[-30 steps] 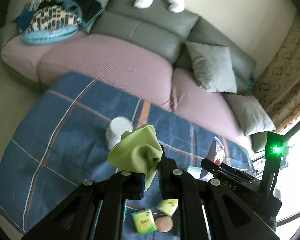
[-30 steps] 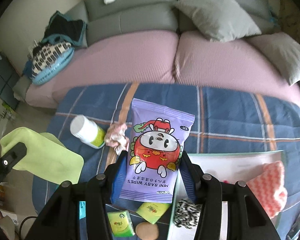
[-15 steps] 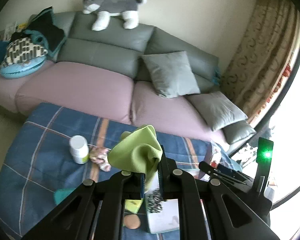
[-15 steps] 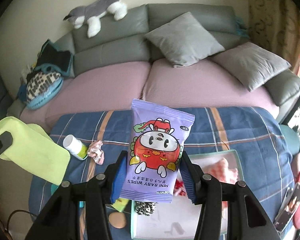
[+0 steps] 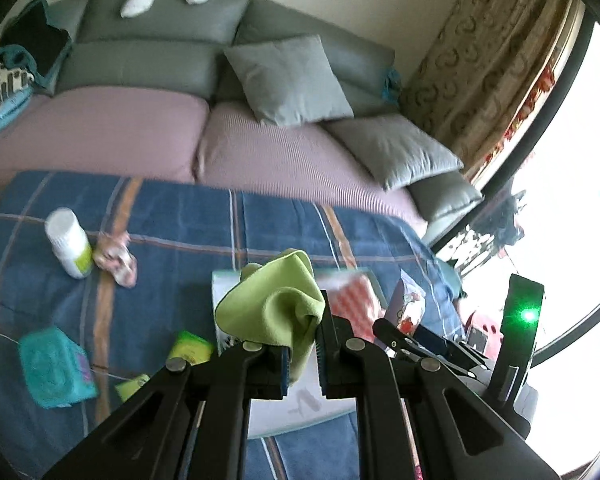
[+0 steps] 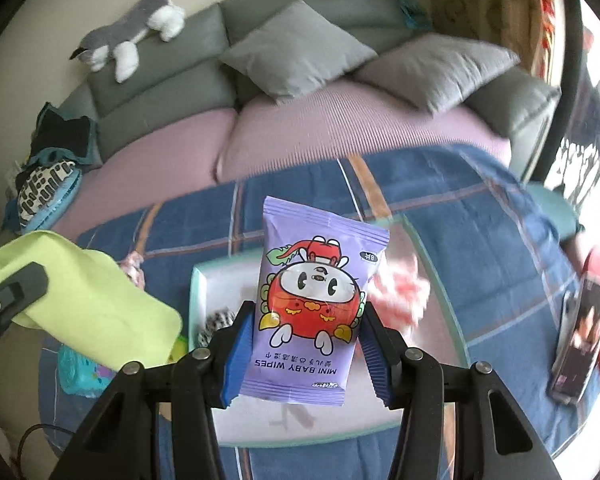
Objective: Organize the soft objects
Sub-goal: 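Lift the green cloth and wipes pack and carry both over the white tray, then open both tools to drop the green cloth and wipes pack into the tray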
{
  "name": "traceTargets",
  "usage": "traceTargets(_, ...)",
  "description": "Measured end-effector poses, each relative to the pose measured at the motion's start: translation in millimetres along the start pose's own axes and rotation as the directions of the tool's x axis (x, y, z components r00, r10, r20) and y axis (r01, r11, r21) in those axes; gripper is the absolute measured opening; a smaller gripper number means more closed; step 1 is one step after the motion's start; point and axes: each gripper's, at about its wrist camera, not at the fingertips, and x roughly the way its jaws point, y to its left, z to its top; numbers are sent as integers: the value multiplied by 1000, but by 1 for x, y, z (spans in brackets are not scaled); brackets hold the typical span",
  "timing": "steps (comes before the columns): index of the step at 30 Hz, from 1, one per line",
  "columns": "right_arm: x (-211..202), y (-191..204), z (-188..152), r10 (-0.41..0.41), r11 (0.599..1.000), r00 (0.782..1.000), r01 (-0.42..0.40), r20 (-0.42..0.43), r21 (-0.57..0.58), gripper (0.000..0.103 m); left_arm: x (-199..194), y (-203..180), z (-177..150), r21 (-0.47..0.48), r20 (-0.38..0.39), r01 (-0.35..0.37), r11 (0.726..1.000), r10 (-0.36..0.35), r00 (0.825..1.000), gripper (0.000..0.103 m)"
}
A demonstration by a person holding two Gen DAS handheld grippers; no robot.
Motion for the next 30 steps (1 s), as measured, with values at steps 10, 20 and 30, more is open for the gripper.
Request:
traceTargets(10,21,-29,-22,-40,999,998,41,-49,21,53,49,0,-34,-31,-107,0,1000,-3,994,11)
traceTargets(20,33,-48,-25,-84,996,995,85,-63,16,53,66,-13,-39,-4,-145,-10,1000,9,989,11)
traceTargets(30,49,-61,-32,-111,993,988,114,-104,18,53,94,-26,-45,7,-174,18,1000,-16,985,11)
